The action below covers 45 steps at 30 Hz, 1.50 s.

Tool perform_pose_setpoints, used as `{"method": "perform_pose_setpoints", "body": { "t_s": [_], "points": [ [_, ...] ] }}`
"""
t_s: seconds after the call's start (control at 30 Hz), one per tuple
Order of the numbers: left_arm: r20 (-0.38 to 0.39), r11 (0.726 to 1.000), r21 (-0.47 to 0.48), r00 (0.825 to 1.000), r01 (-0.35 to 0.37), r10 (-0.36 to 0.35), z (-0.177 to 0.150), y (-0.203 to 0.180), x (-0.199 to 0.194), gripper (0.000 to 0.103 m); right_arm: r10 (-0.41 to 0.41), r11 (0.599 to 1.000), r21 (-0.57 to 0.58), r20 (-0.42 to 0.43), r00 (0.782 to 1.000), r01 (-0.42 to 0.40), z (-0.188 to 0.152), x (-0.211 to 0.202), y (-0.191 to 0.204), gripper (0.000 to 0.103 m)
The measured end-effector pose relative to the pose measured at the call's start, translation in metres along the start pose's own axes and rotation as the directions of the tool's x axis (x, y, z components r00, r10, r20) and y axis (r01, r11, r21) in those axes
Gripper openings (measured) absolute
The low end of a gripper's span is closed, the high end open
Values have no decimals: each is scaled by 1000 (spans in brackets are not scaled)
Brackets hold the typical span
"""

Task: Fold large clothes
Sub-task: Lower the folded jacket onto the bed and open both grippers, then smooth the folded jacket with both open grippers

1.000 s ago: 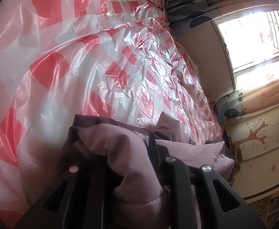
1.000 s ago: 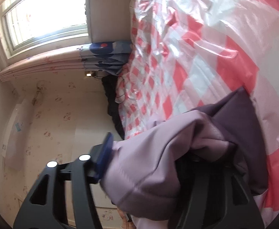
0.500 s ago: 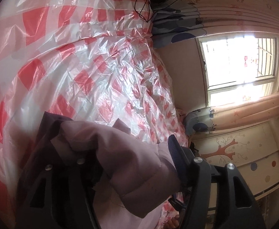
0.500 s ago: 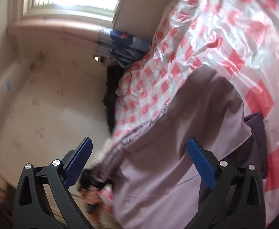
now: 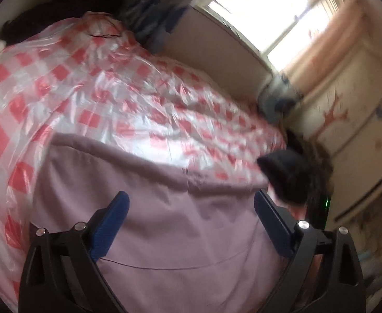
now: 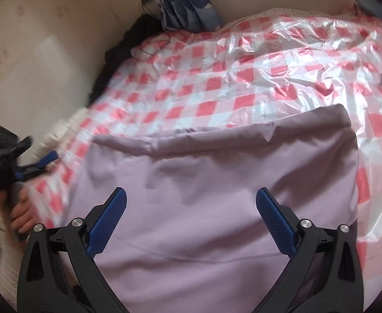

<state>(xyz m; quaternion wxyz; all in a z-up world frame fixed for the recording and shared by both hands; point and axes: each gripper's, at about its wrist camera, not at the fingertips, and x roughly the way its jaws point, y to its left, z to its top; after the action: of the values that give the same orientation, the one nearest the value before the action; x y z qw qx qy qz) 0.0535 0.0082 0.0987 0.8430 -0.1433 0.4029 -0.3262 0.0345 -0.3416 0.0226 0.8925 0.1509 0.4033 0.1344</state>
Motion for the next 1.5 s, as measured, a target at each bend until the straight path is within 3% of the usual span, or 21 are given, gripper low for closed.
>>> {"method": "perform_pose_setpoints", "body": {
  "t_s": [0.13, 0.2, 0.33, 0.57, 0.7, 0.83, 0.9, 0.97, 1.03, 1.1, 1.23, 1.33, 1.43, 1.5],
  "points": [
    [-127, 983, 172, 988, -63, 85, -25, -27, 73, 92, -90, 994, -70, -65, 994, 86, 8, 53, 3, 96],
    [-171, 983, 153, 977, -103, 129, -22, -20, 111, 92, -137, 987, -97, -89, 987, 128, 15, 77, 2, 96],
    [-177, 980, 92, 965, -178, 192, -1, 5, 149, 92, -205, 976, -98, -134, 970, 193, 36, 122, -14, 96],
    [-217, 941, 145, 918, -308, 333, 15, 29, 219, 92, -178, 982, 27, -207, 962, 188, 65, 182, -61, 97],
    [-231, 950, 126, 923, -285, 307, 11, 40, 232, 95, -132, 983, 94, -227, 965, 156, 71, 196, -82, 97],
    [-224, 939, 166, 915, -303, 335, 11, 29, 225, 95, -157, 979, 83, -280, 947, 187, 77, 177, -75, 97],
    [-203, 943, 156, 925, -294, 322, 13, 26, 214, 95, -164, 981, 71, -206, 965, 182, 78, 138, -65, 97],
    [-188, 948, 140, 933, -284, 307, 10, 30, 211, 95, -222, 973, 27, -137, 965, 228, 72, 109, -62, 97],
    [-182, 948, 144, 934, -284, 308, 6, 31, 214, 95, -278, 959, 20, -129, 952, 283, 57, 108, -79, 97],
    [-173, 954, 140, 942, -266, 289, 6, 27, 215, 96, -225, 970, 62, -128, 966, 234, 38, 120, -103, 97],
    [-161, 938, 170, 931, -302, 329, 3, 22, 211, 95, -256, 965, 25, -109, 961, 260, 36, 119, -97, 97],
    [-138, 943, 141, 937, -302, 321, 1, 13, 170, 95, -215, 975, 45, -75, 974, 219, 34, 82, -79, 97],
    [-46, 949, 162, 959, -269, 280, -11, -7, 97, 95, -166, 985, -54, 20, 986, 167, 18, 23, -27, 97],
    [14, 943, 176, 959, -281, 283, -27, -14, 49, 95, -160, 978, -127, 44, 986, 164, -2, -1, 1, 97]
  ]
}}
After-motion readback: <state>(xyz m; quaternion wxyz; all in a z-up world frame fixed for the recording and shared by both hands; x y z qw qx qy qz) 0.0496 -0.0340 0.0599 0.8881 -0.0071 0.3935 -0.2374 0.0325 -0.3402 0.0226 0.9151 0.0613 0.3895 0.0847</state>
